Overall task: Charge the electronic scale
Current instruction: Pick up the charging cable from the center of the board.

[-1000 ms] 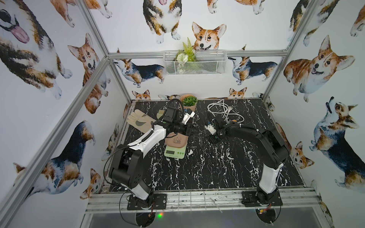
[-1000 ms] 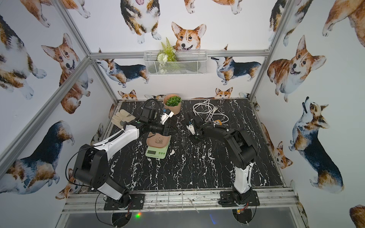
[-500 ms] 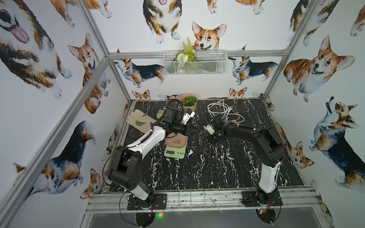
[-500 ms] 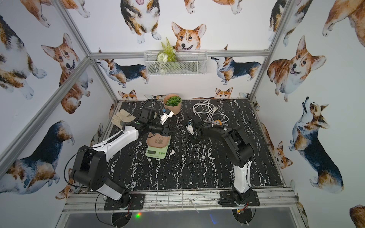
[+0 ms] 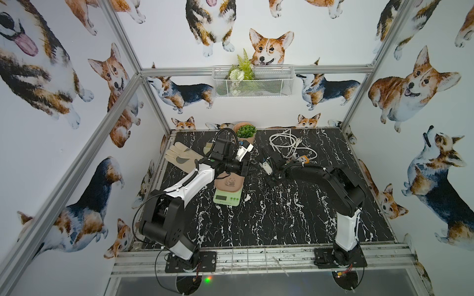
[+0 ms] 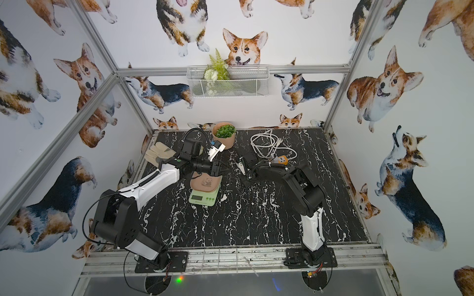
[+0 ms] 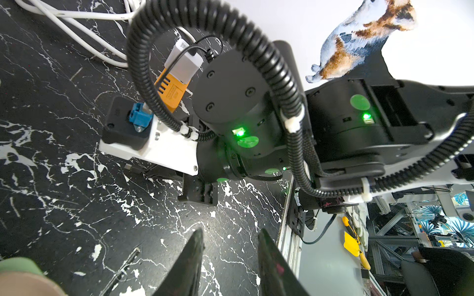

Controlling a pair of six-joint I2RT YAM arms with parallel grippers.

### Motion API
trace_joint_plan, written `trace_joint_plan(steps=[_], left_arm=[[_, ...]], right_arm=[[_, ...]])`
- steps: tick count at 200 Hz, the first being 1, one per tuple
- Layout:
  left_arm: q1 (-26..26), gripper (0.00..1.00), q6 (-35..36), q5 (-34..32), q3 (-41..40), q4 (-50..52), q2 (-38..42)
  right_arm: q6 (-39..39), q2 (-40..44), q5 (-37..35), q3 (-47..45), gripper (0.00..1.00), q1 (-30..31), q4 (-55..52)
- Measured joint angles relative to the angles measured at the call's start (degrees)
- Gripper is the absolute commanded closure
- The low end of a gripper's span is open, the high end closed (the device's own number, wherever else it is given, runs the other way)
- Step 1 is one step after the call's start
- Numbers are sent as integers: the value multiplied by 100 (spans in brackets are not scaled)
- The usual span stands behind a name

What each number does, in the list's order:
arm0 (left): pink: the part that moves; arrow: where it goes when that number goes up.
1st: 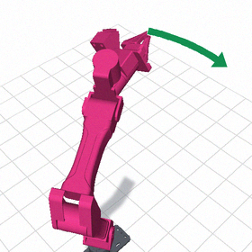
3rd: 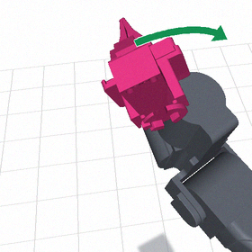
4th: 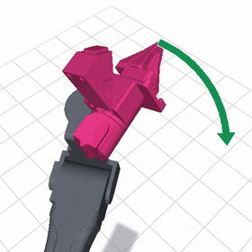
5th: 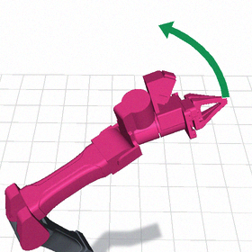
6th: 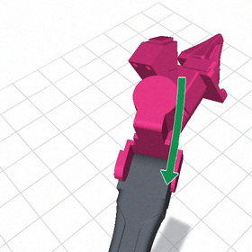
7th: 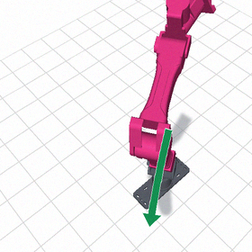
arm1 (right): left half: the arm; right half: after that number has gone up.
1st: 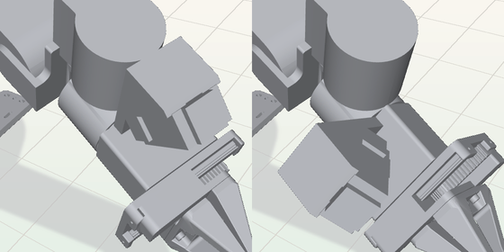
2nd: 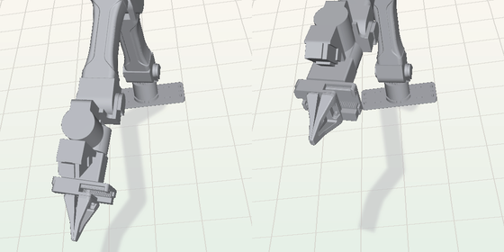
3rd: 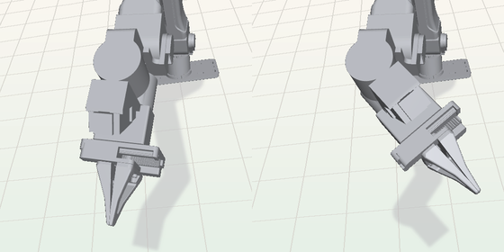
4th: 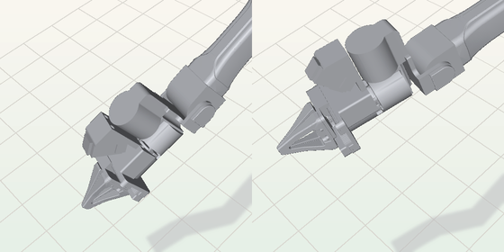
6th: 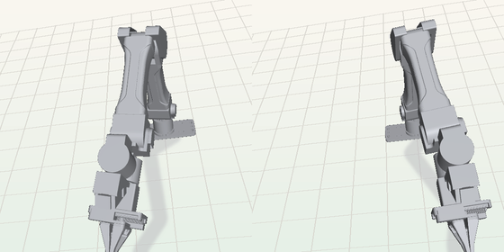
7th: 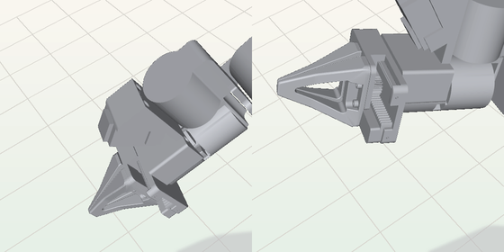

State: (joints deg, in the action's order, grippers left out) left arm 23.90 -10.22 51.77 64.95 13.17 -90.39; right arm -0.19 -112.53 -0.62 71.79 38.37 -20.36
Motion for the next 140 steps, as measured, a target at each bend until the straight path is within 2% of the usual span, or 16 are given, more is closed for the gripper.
trace_joint_plan(steps=[48,85,140], left_arm=[[0,59,-35,13,-111,-81,-15],[-2,56,-107,35,-4,-72,-286],[31,55,-317,437,188,-125,-734]], right_arm=[[-129,577,267,-330,100,-46,-348],[-341,1423,1241,-656,100,-142,-299],[-549,2118,2826,-876,100,-391,-302]])
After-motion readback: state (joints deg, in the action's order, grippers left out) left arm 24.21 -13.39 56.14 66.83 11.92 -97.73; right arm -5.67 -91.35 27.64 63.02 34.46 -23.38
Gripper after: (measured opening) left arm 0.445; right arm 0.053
